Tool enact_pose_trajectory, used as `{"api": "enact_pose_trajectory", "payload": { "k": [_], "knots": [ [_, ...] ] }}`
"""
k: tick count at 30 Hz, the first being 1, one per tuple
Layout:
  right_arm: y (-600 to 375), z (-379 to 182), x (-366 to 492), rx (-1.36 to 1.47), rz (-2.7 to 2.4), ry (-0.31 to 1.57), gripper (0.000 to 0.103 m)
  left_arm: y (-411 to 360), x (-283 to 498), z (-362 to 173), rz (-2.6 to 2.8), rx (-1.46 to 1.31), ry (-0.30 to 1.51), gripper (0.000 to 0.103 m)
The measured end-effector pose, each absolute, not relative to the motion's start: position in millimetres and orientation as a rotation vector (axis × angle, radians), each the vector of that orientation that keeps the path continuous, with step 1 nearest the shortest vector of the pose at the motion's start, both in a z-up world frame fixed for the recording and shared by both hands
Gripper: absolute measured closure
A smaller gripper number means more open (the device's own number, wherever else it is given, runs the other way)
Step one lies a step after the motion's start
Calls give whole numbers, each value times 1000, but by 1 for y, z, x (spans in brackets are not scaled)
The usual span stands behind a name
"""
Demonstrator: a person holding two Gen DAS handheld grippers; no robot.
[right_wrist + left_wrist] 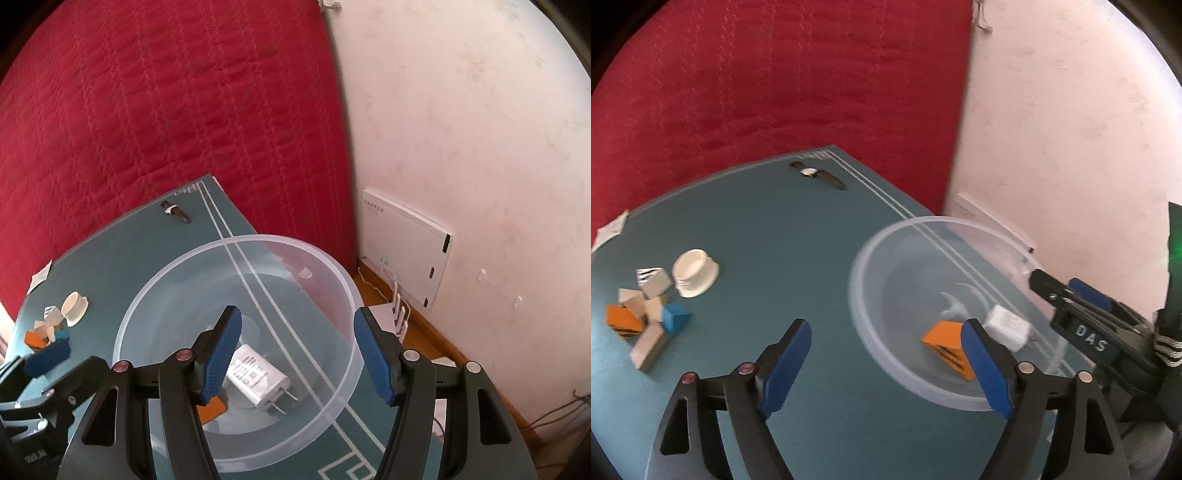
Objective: Organize rigid objects
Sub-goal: 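Lower the orange block into the clear bowl and open the left gripper, then move both grippers away from the bowl back toward the blocks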
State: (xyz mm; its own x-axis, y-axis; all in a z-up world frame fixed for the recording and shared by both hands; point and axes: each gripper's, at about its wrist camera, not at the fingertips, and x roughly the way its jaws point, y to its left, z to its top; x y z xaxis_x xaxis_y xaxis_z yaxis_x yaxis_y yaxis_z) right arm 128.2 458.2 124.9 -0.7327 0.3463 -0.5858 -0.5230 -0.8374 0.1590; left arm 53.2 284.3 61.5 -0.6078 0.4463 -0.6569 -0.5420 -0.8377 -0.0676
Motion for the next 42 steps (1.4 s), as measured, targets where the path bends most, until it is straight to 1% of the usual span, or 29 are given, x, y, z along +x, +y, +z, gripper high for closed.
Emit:
{"api": "enact_pose_trajectory", "payload": {
  "k": [4,10,12,14,20,30,42],
  "knots": [
    [455,125,129,-762,2523,425,37,279,60,65,2443,-904,212,11],
    [450,124,128,-756,2542,427,33,275,61,67,2496,-863,249,4],
    [449,124,129,-746,2556,435,28,272,61,68,2505,-867,247,1],
    [446,125,129,-741,2571,436,25,269,60,68,2513,-870,242,1],
    [438,122,126,-755,2606,432,22,258,60,68,2562,-873,241,1],
    [435,120,124,-769,2610,424,20,234,55,68,2618,-889,203,1],
    [417,118,126,-764,2621,366,20,214,56,65,2645,-901,168,1]
  ]
}}
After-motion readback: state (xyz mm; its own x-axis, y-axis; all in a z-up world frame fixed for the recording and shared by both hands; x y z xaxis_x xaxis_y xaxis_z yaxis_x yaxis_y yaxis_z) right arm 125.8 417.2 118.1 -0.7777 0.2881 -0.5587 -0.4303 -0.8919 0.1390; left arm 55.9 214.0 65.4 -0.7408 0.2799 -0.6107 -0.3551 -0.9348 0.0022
